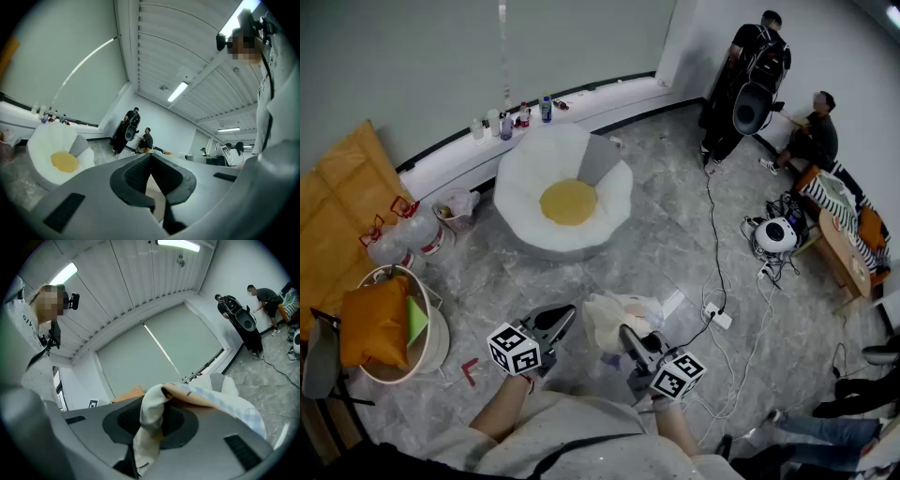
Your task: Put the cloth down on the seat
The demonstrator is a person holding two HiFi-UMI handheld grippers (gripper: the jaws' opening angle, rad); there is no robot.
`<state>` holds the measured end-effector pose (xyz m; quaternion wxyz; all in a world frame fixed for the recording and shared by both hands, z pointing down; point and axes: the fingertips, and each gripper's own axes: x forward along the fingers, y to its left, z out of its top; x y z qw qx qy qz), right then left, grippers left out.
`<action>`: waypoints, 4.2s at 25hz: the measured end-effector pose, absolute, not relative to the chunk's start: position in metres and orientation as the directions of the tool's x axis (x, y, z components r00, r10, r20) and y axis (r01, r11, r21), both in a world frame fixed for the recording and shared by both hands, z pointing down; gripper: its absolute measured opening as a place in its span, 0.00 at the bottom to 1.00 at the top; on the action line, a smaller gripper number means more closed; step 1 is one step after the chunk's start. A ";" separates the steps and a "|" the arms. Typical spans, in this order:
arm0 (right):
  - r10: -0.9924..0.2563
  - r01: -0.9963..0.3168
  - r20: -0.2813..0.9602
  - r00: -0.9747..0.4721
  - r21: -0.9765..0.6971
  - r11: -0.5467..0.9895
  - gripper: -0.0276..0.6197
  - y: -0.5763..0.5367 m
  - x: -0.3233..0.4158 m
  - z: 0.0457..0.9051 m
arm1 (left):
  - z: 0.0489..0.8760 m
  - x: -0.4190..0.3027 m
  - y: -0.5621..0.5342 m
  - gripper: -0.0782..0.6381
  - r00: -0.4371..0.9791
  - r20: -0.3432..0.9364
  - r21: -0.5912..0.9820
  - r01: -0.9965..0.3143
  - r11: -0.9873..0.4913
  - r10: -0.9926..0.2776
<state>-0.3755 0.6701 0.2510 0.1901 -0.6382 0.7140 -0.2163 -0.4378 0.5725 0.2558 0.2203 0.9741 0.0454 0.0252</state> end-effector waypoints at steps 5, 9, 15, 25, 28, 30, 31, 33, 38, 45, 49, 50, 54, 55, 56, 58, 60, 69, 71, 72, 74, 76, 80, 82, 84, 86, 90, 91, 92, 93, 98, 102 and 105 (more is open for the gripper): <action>-0.994 -0.843 -0.011 -0.107 -0.529 0.097 0.18 0.681 -0.359 0.247 | 0.258 -0.421 0.582 0.13 0.995 0.036 0.411 0.069 -0.909 0.091; -0.997 -0.847 -0.010 -0.079 -0.526 0.072 0.18 0.691 -0.342 0.248 | 0.257 -0.407 0.594 0.13 0.995 0.035 0.404 0.074 -0.912 0.096; -0.999 -0.833 -0.020 -0.042 -0.552 0.046 0.17 0.700 -0.317 0.250 | 0.253 -0.385 0.594 0.13 0.994 0.044 0.385 0.075 -0.920 0.100; -0.999 -0.827 -0.021 -0.028 -0.560 0.034 0.18 0.649 -0.259 0.264 | 0.270 -0.335 0.540 0.13 0.994 0.066 0.382 0.053 -0.923 0.084; -0.999 -0.828 -0.029 -0.021 -0.560 0.034 0.18 0.622 -0.240 0.267 | 0.275 -0.318 0.510 0.13 0.994 0.061 0.388 0.060 -0.920 0.090; -0.999 -0.825 -0.034 -0.019 -0.565 0.034 0.18 0.601 -0.224 0.267 | 0.274 -0.301 0.487 0.13 0.994 0.053 0.389 0.067 -0.919 0.095; -0.999 -0.823 -0.033 -0.017 -0.567 0.033 0.18 0.590 -0.215 0.267 | 0.273 -0.290 0.476 0.13 0.994 0.050 0.389 0.070 -0.918 0.098; -0.999 -0.823 -0.031 -0.014 -0.567 0.029 0.18 0.566 -0.194 0.266 | 0.270 -0.267 0.453 0.13 0.993 0.050 0.389 0.078 -0.918 0.105; -0.999 -0.819 -0.030 -0.014 -0.573 0.028 0.18 0.506 -0.153 0.265 | 0.272 -0.219 0.398 0.13 0.991 0.051 0.401 0.092 -0.911 0.122; -0.998 -0.833 -0.048 -0.028 -0.552 0.050 0.18 0.432 -0.094 0.268 | 0.281 -0.156 0.325 0.13 0.989 0.056 0.398 0.101 -0.912 0.135; -0.998 -0.832 -0.060 -0.033 -0.551 0.061 0.18 0.396 -0.067 0.269 | 0.282 -0.127 0.295 0.13 0.989 0.057 0.391 0.102 -0.915 0.135; -0.997 -0.832 -0.062 -0.037 -0.551 0.065 0.18 0.389 -0.062 0.269 | 0.283 -0.122 0.290 0.13 0.989 0.057 0.391 0.101 -0.915 0.134; -0.997 -0.826 -0.061 -0.052 -0.558 0.077 0.18 0.358 -0.043 0.270 | 0.282 -0.106 0.270 0.13 0.991 0.056 0.389 0.090 -0.917 0.121; -0.997 -0.818 -0.062 -0.050 -0.570 0.077 0.18 0.349 -0.038 0.271 | 0.282 -0.103 0.264 0.13 0.992 0.058 0.389 0.082 -0.918 0.113; -0.997 -0.809 -0.066 -0.046 -0.583 0.076 0.18 0.341 -0.033 0.271 | 0.282 -0.101 0.258 0.13 0.993 0.061 0.390 0.071 -0.918 0.102; -0.996 -0.796 -0.075 -0.048 -0.599 0.083 0.18 0.327 -0.024 0.272 | 0.283 -0.096 0.246 0.13 0.995 0.066 0.395 0.045 -0.917 0.077; -0.995 -0.796 -0.073 -0.072 -0.597 0.101 0.18 0.311 -0.016 0.274 | 0.284 -0.090 0.233 0.13 0.996 0.069 0.399 0.017 -0.917 0.049; -0.958 -0.758 -0.081 -0.273 -0.595 0.267 0.18 0.232 0.024 0.288 | 0.297 -0.043 0.167 0.13 0.991 0.097 0.407 -0.120 -0.905 -0.088; -0.941 -0.750 -0.078 -0.329 -0.584 0.310 0.18 0.209 0.027 0.288 | 0.300 -0.035 0.150 0.13 0.990 0.101 0.415 -0.135 -0.900 -0.102; -0.929 -0.746 -0.076 -0.361 -0.574 0.337 0.18 0.198 0.028 0.287 | 0.302 -0.030 0.141 0.13 0.988 0.102 0.417 -0.146 -0.897 -0.113; -0.901 -0.736 -0.071 -0.428 -0.550 0.393 0.18 0.177 0.034 0.285 | 0.305 -0.019 0.121 0.13 0.984 0.104 0.422 -0.178 -0.889 -0.148; -0.875 -0.723 -0.065 -0.480 -0.536 0.436 0.18 0.157 0.045 0.285 | 0.308 -0.006 0.103 0.13 0.978 0.103 0.425 -0.209 -0.881 -0.182; -0.847 -0.689 -0.065 -0.527 -0.552 0.471 0.18 0.119 0.070 0.289 | 0.316 0.013 0.068 0.13 0.962 0.109 0.435 -0.273 -0.858 -0.251; -0.834 -0.675 -0.060 -0.548 -0.558 0.483 0.18 0.102 0.081 0.293 | 0.319 0.019 0.052 0.13 0.951 0.114 0.440 -0.308 -0.844 -0.288; -0.819 -0.662 -0.053 -0.572 -0.560 0.499 0.18 0.084 0.092 0.296 | 0.321 0.025 0.035 0.13 0.938 0.118 0.440 -0.343 -0.830 -0.325; -0.803 -0.648 -0.049 -0.594 -0.562 0.514 0.18 0.068 0.102 0.298 | 0.323 0.030 0.019 0.13 0.925 0.122 0.440 -0.376 -0.816 -0.360; -0.777 -0.621 -0.053 -0.627 -0.569 0.540 0.18 0.040 0.119 0.305 | 0.329 0.039 -0.007 0.13 0.898 0.128 0.433 -0.432 -0.791 -0.420; -0.771 -0.614 -0.055 -0.635 -0.569 0.547 0.18 0.034 0.122 0.307 | 0.330 0.040 -0.013 0.13 0.891 0.126 0.431 -0.445 -0.785 -0.435; -0.764 -0.609 -0.057 -0.642 -0.568 0.553 0.18 0.026 0.125 0.309 | 0.332 0.040 -0.020 0.13 0.884 0.124 0.431 -0.457 -0.778 -0.451; -0.759 -0.604 -0.057 -0.649 -0.569 0.558 0.18 0.018 0.128 0.312 | 0.334 0.040 -0.027 0.13 0.876 0.122 0.434 -0.470 -0.769 -0.467; -0.745 -0.590 -0.051 -0.666 -0.576 0.566 0.18 -0.020 0.135 0.325 | 0.350 0.033 -0.057 0.13 0.844 0.140 0.440 -0.522 -0.731 -0.518; -0.742 -0.585 -0.046 -0.669 -0.584 0.563 0.18 -0.041 0.136 0.342 | 0.372 0.022 -0.073 0.13 0.821 0.153 0.450 -0.553 -0.701 -0.549; -0.746 -0.587 -0.038 -0.665 -0.592 0.552 0.18 -0.064 0.132 0.356 | 0.389 0.015 -0.092 0.13 0.815 0.164 0.464 -0.561 -0.686 -0.555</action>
